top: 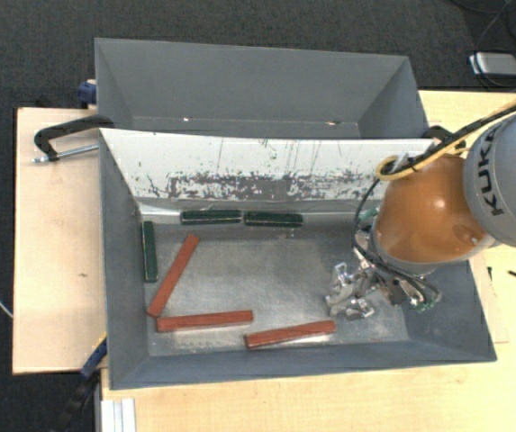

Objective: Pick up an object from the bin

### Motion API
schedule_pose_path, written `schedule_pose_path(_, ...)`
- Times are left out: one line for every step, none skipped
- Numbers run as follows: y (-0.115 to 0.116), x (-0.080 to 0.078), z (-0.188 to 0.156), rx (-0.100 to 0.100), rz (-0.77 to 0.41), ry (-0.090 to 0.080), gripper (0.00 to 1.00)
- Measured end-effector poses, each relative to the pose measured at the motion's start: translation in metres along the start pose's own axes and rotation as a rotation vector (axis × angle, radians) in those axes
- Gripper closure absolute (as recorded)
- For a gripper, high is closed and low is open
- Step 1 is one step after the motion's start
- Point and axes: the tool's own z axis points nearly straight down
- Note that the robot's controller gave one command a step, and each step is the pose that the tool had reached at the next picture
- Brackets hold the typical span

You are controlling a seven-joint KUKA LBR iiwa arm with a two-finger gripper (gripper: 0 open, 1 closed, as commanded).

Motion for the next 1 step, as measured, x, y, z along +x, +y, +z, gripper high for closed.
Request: schedule_pose_path(0.0012,-0.0003,0.0023,0.000,-0.001,-0.005,0.00)
